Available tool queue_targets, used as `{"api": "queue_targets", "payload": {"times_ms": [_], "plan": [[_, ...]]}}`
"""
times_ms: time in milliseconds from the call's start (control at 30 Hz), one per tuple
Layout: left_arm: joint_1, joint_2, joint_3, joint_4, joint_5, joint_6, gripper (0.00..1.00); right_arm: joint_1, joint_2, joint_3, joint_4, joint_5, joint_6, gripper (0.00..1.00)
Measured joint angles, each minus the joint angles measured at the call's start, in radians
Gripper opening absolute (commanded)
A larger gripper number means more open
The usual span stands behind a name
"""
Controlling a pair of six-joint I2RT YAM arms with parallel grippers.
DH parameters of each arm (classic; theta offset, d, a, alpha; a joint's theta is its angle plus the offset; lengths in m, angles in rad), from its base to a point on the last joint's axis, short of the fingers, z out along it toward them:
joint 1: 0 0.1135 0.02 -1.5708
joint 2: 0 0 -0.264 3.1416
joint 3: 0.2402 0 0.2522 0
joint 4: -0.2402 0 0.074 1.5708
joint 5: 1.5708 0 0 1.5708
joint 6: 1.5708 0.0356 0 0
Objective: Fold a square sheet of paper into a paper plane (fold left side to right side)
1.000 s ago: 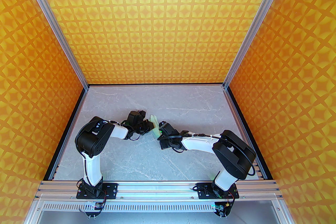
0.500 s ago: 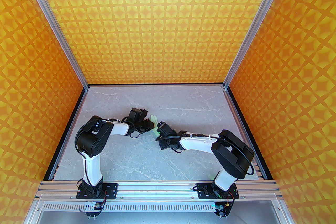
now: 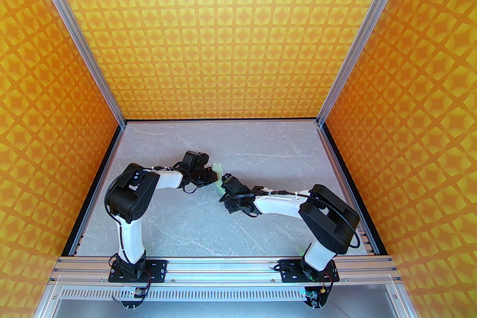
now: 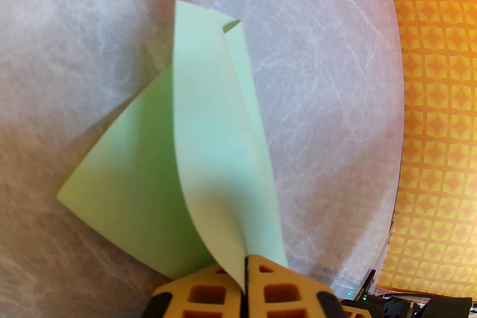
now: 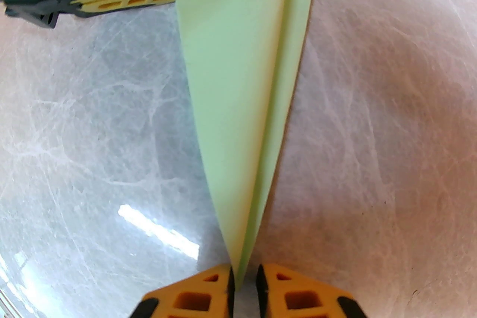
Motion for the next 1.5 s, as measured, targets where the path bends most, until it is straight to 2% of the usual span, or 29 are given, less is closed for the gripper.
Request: {"api": "queue_targets", "payload": {"times_ms": [367,500,600,667,800,1033,1267,1500], "plan": [[0.0,0.003,0.0,0.0,-0.002,0.01,0.09,-0.002,-0.061,-0.03,-0.031,-0.013,-0.007,0.24],[0.001,0.006,0.0,0.003,0.0,0.014,0.09,-0.034,-0.136,-0.064,-0.008,-0.079,0.026,0.18],[0.001,0.006,0.0,0.004,0.001,0.014,0.09,-0.089,-0.165,-0.099,0.061,-0.163,0.081,0.14],[0.001,0.006,0.0,0.004,0.001,0.014,0.09,-0.126,-0.165,-0.125,0.115,-0.22,0.127,0.08],[0.001,0.006,0.0,0.004,0.001,0.014,0.09,-0.198,-0.144,-0.193,0.268,-0.352,0.248,0.03],[0.001,0.006,0.0,0.006,0.002,0.013,0.09,-0.278,-0.041,-0.284,0.574,-0.521,0.463,0.03],[0.001,0.006,-0.001,0.007,0.002,0.013,0.09,-0.281,0.042,-0.305,0.777,-0.603,0.577,0.01],[0.001,0.006,-0.001,0.007,0.002,0.013,0.09,-0.281,0.056,-0.321,0.843,-0.623,0.607,0.01]]}}
